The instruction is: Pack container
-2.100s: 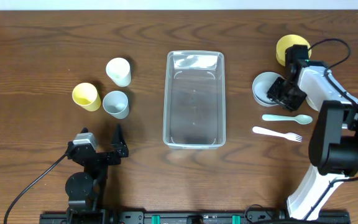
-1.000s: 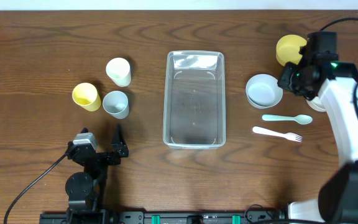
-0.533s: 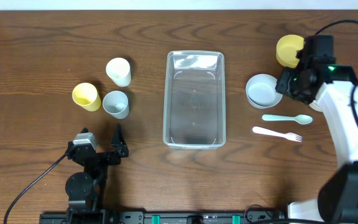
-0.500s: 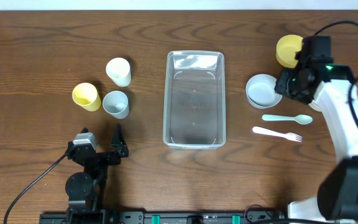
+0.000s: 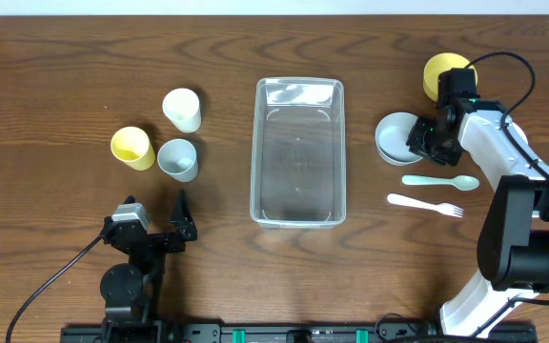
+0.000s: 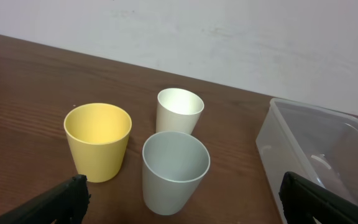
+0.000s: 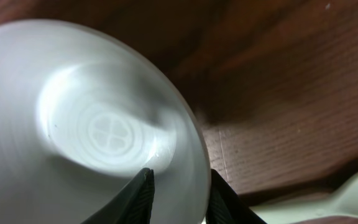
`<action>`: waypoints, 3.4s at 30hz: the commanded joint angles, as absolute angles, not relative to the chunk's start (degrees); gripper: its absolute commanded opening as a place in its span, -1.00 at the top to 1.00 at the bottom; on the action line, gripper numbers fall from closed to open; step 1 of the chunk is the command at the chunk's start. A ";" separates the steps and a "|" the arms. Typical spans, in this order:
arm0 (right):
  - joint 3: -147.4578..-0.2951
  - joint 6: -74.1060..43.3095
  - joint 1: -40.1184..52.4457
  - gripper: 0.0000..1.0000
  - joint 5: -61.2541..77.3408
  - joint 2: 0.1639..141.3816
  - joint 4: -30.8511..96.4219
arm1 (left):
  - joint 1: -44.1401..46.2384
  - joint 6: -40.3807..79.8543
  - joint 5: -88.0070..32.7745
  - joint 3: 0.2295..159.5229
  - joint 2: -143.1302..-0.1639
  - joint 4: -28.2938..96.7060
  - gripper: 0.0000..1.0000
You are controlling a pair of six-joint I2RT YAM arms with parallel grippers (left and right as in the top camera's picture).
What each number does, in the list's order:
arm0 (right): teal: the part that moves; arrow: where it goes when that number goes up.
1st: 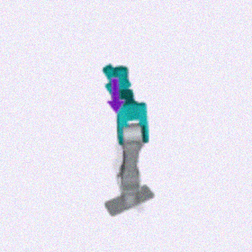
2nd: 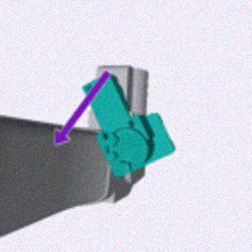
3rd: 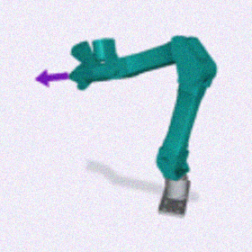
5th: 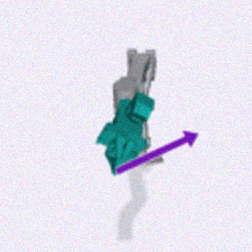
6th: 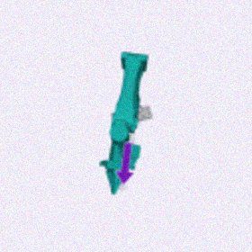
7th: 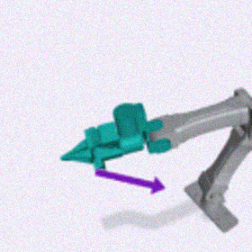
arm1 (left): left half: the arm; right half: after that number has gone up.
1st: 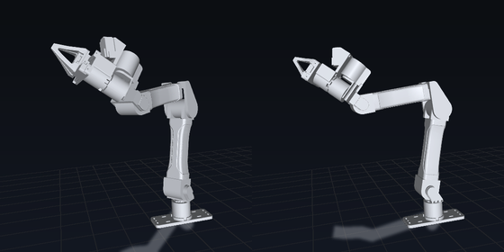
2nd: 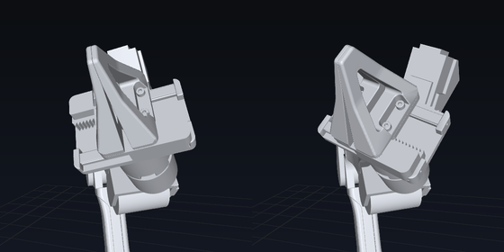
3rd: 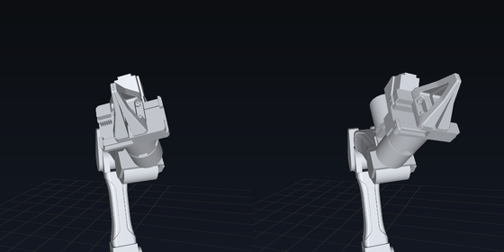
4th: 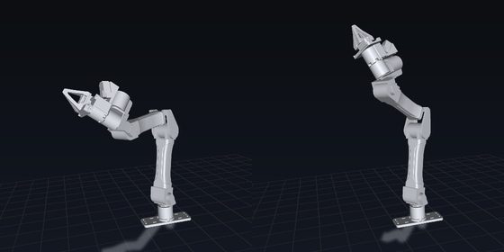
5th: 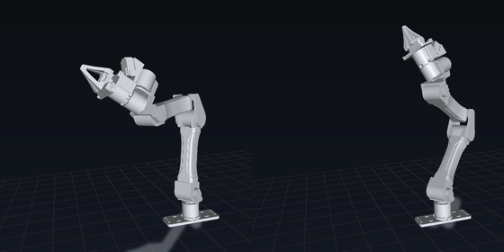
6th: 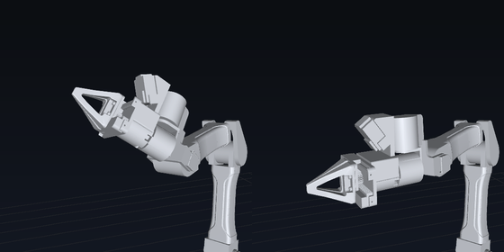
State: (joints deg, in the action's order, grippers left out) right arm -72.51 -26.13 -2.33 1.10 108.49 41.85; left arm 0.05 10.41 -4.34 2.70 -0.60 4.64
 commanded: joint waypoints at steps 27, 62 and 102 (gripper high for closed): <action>-71.40 -27.42 -1.43 0.81 0.71 114.91 39.20 | -0.10 9.47 -4.73 1.06 -0.34 5.41 -0.96; -74.63 -25.10 16.14 0.93 16.01 86.15 32.64 | -0.08 9.47 -4.73 1.06 -0.34 5.41 -0.96; -81.82 -28.21 28.32 0.08 5.80 106.54 22.70 | -0.10 9.47 -4.73 1.06 -0.34 5.41 -0.96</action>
